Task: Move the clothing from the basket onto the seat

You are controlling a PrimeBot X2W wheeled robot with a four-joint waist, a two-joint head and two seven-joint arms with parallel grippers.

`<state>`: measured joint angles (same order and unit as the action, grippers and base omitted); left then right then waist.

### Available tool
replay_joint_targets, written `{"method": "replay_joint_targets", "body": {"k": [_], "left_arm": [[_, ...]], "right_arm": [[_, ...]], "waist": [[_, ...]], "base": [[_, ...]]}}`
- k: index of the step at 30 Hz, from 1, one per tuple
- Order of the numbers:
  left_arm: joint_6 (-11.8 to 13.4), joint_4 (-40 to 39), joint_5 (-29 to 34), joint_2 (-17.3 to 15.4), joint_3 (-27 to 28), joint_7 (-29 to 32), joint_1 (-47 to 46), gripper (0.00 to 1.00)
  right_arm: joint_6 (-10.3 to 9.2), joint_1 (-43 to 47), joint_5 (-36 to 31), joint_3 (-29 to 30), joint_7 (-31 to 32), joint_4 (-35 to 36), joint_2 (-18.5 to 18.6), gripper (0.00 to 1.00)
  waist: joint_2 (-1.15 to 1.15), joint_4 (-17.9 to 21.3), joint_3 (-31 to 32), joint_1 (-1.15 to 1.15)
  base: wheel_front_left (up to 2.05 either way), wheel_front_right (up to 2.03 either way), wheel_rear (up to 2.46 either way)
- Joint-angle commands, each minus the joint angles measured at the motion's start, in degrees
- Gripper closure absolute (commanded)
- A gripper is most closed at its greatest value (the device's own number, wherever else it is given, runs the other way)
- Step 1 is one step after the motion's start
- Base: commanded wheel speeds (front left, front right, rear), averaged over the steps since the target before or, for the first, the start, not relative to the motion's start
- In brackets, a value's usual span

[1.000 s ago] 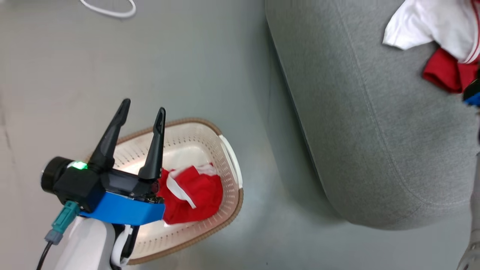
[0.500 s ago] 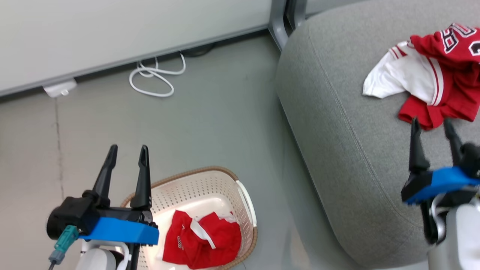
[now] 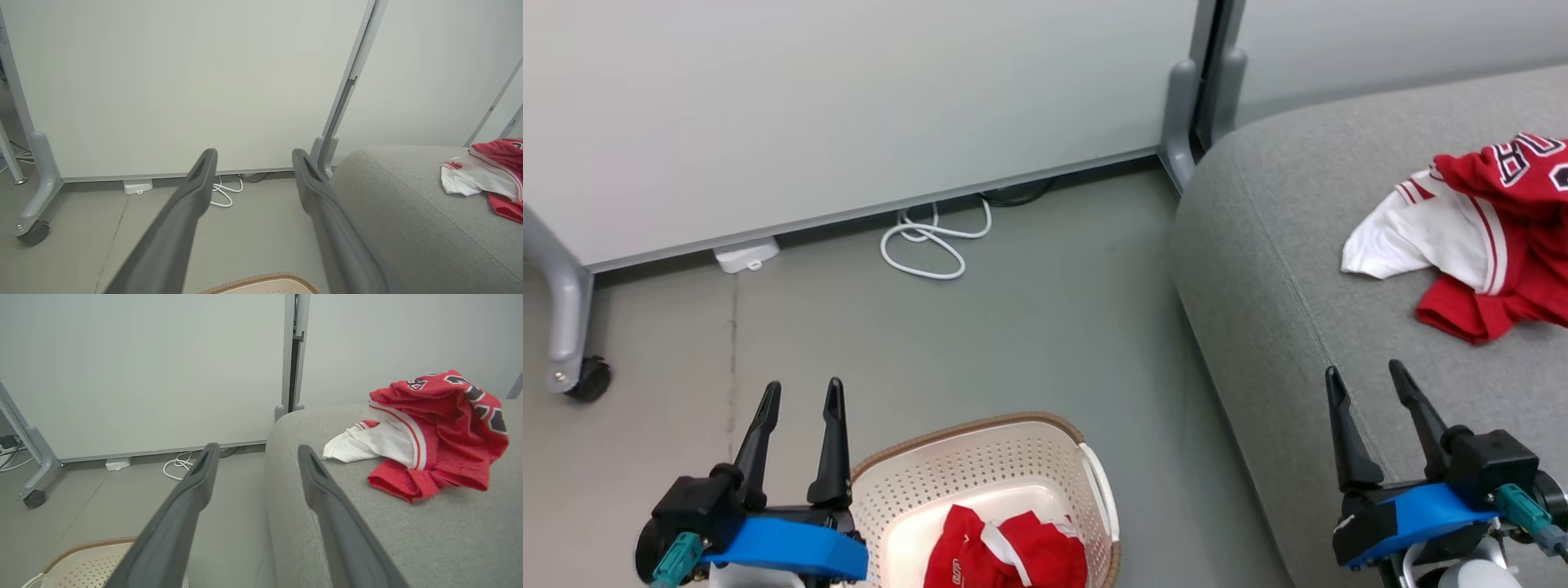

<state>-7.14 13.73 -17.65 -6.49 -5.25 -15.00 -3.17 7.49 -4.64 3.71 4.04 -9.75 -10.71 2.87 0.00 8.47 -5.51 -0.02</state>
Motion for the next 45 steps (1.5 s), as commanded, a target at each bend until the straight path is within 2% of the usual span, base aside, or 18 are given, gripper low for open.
{"method": "replay_joint_targets", "body": {"k": [1, 19, 45], "left_arm": [[-0.5, 0.23, 0.26, 0.01, 0.46, -0.26, 0.61, 0.0], [-0.53, 2.09, 0.44, 0.23, 2.9, -0.22, 4.26, 0.0], [-0.54, 0.99, 0.99, -0.17, 2.88, -0.23, 3.21, 0.0]], "right_arm": [[0.01, 0.89, 0.28, -0.25, 0.1, 0.59, 0.05, 0.0], [0.01, 4.4, 0.84, -1.11, 2.3, 4.26, 0.04, 0.0], [0.01, 4.07, 1.55, -2.2, 2.19, 3.85, 0.03, 0.0]], "waist": [[0.0, -1.18, 0.97, 0.02], [0.0, -10.49, 3.86, 0.02], [0.0, -9.88, 2.07, 0.02]], "base": [[0.0, 0.0, 0.0], [0.0, 0.0, 0.0], [0.0, 0.0, 0.0]]}}
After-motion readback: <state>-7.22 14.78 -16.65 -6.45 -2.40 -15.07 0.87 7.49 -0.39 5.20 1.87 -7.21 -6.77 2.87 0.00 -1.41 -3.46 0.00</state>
